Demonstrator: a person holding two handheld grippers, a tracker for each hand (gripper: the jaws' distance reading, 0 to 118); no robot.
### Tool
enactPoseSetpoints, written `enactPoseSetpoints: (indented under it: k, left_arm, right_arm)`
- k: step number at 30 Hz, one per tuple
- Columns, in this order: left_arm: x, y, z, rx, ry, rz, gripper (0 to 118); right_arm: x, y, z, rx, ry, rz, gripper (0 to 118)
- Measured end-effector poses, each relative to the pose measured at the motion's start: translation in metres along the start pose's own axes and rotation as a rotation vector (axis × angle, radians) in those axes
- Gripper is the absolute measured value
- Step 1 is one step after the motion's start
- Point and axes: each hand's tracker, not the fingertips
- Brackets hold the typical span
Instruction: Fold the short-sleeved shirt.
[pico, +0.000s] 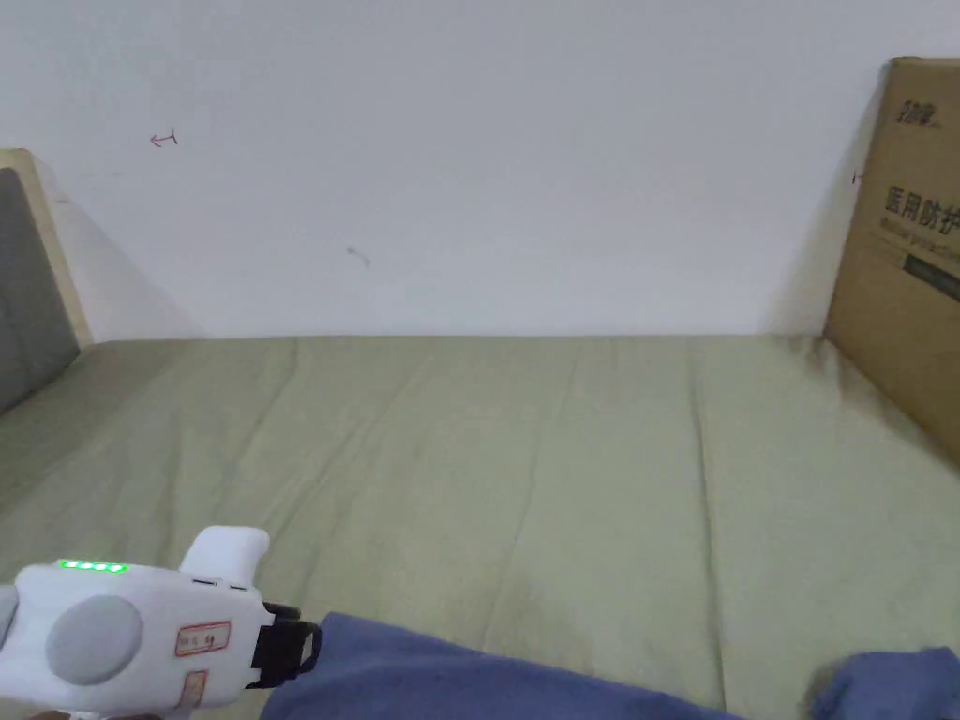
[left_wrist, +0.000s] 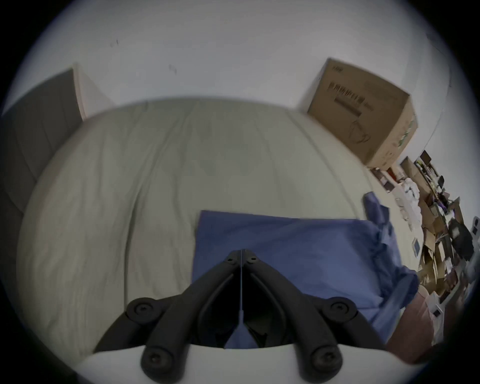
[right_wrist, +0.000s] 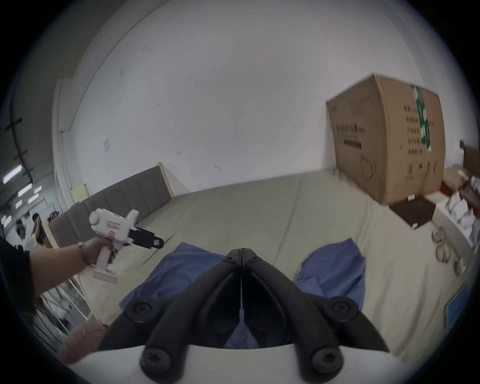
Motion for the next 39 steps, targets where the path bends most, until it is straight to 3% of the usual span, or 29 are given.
enactPoseSetpoints:
  k: [1,3,6,9,10,12,13,14,15,17,18,20,21,24,27,28,29,30,32,33,37,38,39]
  left_arm:
    - [-0.008,0.006,-0.014,0.003,0.048,0.004,35]
    - [-0.019,0.017,-0.042,0.023,0.135,0.007,116]
    - [-0.031,0.027,-0.075,0.104,0.176,0.026,113]
    - [-0.033,0.03,-0.111,0.043,0.144,0.038,115]
    - [-0.02,0.023,-0.119,0.003,0.093,0.018,117]
    - [0.004,0.013,-0.127,-0.045,0.27,-0.165,118]
    - [0.007,0.015,-0.124,-0.056,0.307,-0.216,117]
    - [0.006,0.017,-0.127,0.012,0.297,-0.176,114]
    - [0.008,0.013,-0.122,0.013,0.289,-0.149,101]
    - [0.02,0.008,-0.107,0.061,0.277,-0.178,90]
    - [0.029,0.004,-0.097,0.079,0.284,-0.191,77]
    - [0.046,-0.001,-0.082,0.108,0.334,-0.252,16]
    - [0.052,-0.005,-0.075,0.112,0.35,-0.296,2]
    - [0.062,-0.025,-0.036,0.219,0.29,-0.296,2]
    - [0.058,-0.036,-0.001,0.284,0.27,-0.253,2]
    - [0.055,-0.038,0.01,0.298,0.262,-0.232,2]
    - [0.051,-0.041,0.021,0.308,0.258,-0.19,2]
    - [0.052,-0.045,0.033,0.339,0.259,-0.15,2]
    - [0.044,-0.048,0.049,0.364,0.235,-0.073,2]
    - [0.041,-0.05,0.054,0.35,0.211,-0.04,2]
    - [0.04,-0.054,0.057,0.324,0.207,-0.031,2]
    - [0.04,-0.057,0.056,0.322,0.21,-0.034,2]
    - [0.039,-0.058,0.054,0.315,0.213,-0.037,2]
  right_arm:
    - [0.003,-0.001,-0.005,-0.002,-0.006,-0.036,0]
    - [0.01,-0.001,-0.015,-0.018,0.028,-0.109,0]
    - [0.015,-0.001,-0.026,-0.035,0.011,-0.107,0]
    - [0.018,-0.003,-0.032,-0.06,-0.01,-0.105,0]
    - [0.019,-0.004,-0.034,-0.072,-0.011,-0.109,0]
    - [0.02,-0.007,-0.037,-0.094,-0.021,-0.122,0]
    - [0.021,-0.008,-0.038,-0.102,-0.022,-0.128,0]
    - [0.021,-0.008,-0.038,-0.104,-0.021,-0.135,0]
    - [0.019,-0.008,-0.038,-0.099,-0.025,-0.135,0]
    - [0.015,-0.005,-0.037,-0.072,-0.054,-0.086,0]
    - [0.013,-0.003,-0.035,-0.057,-0.068,-0.055,0]
    - [0.01,0.0,-0.031,-0.047,-0.074,-0.032,0]
    - [0.009,0.001,-0.029,-0.042,-0.078,-0.03,0]
    - [0.015,0.008,-0.022,-0.014,-0.119,-0.026,0]
    - [0.044,0.018,-0.028,-0.018,-0.291,-0.019,0]
    - [0.101,0.012,-0.032,-0.073,-0.29,-0.043,0]
    - [0.132,0.012,-0.042,-0.15,-0.303,-0.087,3]
    - [0.149,0.015,-0.053,-0.234,-0.312,-0.138,26]
    - [0.18,0.015,-0.077,-0.397,-0.339,-0.207,106]
    - [0.199,0.012,-0.095,-0.479,-0.347,-0.229,116]
    - [0.233,-0.005,-0.14,-0.637,-0.455,-0.19,115]
    - [0.239,-0.008,-0.148,-0.674,-0.467,-0.195,109]
    - [0.244,-0.011,-0.154,-0.696,-0.46,-0.206,81]
